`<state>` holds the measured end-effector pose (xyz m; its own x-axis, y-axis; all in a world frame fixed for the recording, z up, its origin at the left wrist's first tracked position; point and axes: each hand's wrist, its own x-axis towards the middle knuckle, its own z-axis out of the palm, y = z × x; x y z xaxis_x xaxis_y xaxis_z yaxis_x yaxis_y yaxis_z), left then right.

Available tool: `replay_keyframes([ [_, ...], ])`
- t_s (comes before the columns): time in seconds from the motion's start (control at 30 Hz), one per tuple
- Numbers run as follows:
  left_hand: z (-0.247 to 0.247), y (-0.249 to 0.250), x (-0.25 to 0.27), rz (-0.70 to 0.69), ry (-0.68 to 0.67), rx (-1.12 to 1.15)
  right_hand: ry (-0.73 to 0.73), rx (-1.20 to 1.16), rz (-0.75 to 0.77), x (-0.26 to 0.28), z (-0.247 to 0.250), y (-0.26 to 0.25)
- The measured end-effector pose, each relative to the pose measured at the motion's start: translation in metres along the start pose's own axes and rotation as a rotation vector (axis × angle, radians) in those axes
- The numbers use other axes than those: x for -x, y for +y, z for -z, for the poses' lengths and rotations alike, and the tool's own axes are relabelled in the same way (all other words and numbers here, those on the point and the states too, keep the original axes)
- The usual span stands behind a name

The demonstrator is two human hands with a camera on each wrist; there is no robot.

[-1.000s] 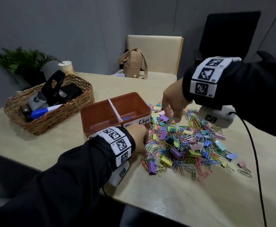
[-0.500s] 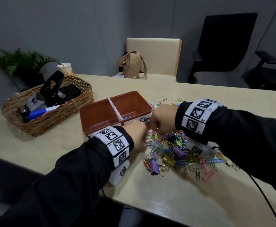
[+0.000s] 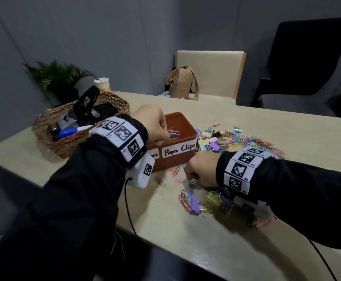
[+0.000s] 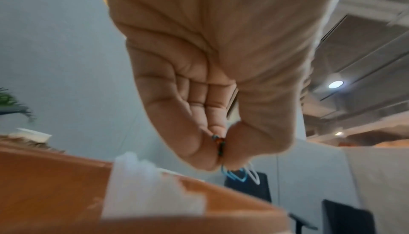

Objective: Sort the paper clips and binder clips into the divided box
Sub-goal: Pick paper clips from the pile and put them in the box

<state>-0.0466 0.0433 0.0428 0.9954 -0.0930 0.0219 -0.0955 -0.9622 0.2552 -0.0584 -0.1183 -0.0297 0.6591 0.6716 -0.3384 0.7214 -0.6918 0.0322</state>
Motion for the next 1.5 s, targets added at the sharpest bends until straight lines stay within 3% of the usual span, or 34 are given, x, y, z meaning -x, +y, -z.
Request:
replay_keyframes([
  [0.23,-0.009,-0.002,-0.01,0.019,0.017,0.007,0.01,0.013,-0.058,0.002,-0.003,0.001],
  [0.37,-0.006,-0.003,0.01,-0.059,0.084,0.06,0.087,-0.035,-0.094,0.004,0.0,0.008],
  [0.5,-0.028,-0.007,0.031,-0.064,-0.128,0.144,0.17,-0.168,-0.132,0.011,0.024,0.019],
  [0.73,-0.067,-0.007,0.034,-0.071,-0.297,-0.114,0.481,-0.571,-0.205,0.007,0.062,0.039],
  [0.87,-0.074,-0.005,0.033,-0.035,-0.364,-0.182,0.569,-0.651,-0.251,-0.008,0.061,0.04],
  [1.03,-0.074,0.003,0.032,-0.105,-0.369,-0.226,0.679,-0.792,-0.289,-0.022,0.052,0.04],
  [1.23,-0.074,0.006,0.028,-0.142,-0.372,-0.254,0.714,-0.727,-0.225,-0.005,0.041,0.037],
  [1.3,-0.077,0.004,0.026,-0.15,-0.372,-0.247,0.667,-0.618,-0.205,0.009,0.033,0.038],
  [1.5,-0.084,0.012,0.02,-0.205,-0.378,-0.192,0.168,-0.281,-0.167,0.034,0.0,0.038],
])
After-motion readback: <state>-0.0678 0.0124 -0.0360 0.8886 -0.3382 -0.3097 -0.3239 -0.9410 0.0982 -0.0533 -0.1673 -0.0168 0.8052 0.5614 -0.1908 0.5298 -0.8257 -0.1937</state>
